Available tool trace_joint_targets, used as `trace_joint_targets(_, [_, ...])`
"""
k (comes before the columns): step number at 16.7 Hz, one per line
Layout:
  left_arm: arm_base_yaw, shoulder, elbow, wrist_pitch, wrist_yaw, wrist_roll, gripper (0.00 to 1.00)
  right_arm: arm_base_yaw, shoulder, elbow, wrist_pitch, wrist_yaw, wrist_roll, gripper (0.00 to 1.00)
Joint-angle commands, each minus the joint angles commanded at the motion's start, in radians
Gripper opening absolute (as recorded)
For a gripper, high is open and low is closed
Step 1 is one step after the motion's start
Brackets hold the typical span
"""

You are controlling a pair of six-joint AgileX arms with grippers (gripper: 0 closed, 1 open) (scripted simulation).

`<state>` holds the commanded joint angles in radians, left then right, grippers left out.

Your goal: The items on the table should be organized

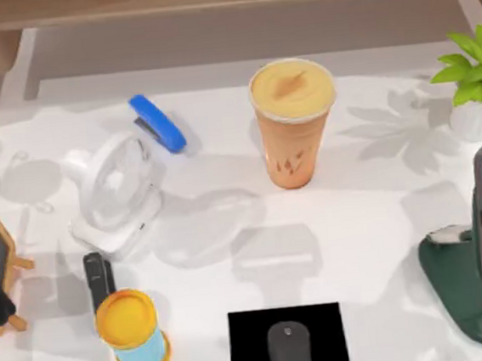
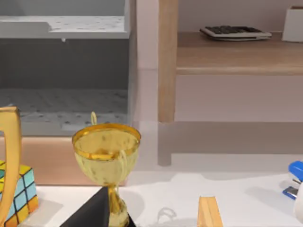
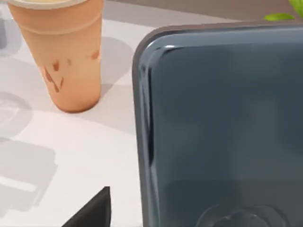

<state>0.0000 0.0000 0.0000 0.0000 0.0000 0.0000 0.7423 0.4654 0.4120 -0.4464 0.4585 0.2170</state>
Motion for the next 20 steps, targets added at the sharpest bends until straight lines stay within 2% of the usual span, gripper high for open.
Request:
trace_joint_targets(4, [0.000, 0.000, 0.000, 0.000, 0.000, 0.000, 1.00, 0.058, -0.028, -0.002, -0.057, 0.051, 0.033, 1.00])
trace_joint_targets(10, [0.000, 0.000, 0.000, 0.000, 0.000, 0.000, 1.00, 0.043, -0.032, 0.003, -0.047, 0.041, 0.026, 1.00])
trace_joint_targets(14, [0.000, 0.000, 0.000, 0.000, 0.000, 0.000, 1.00, -0.095, -0.118, 0.011, 0.066, -0.069, -0.031, 1.00])
trace_joint_targets(20, [0.000, 0.000, 0.000, 0.000, 0.000, 0.000, 1.00, -0.433, -0.307, -0.091, 0.308, -0.309, -0.149, 1.00])
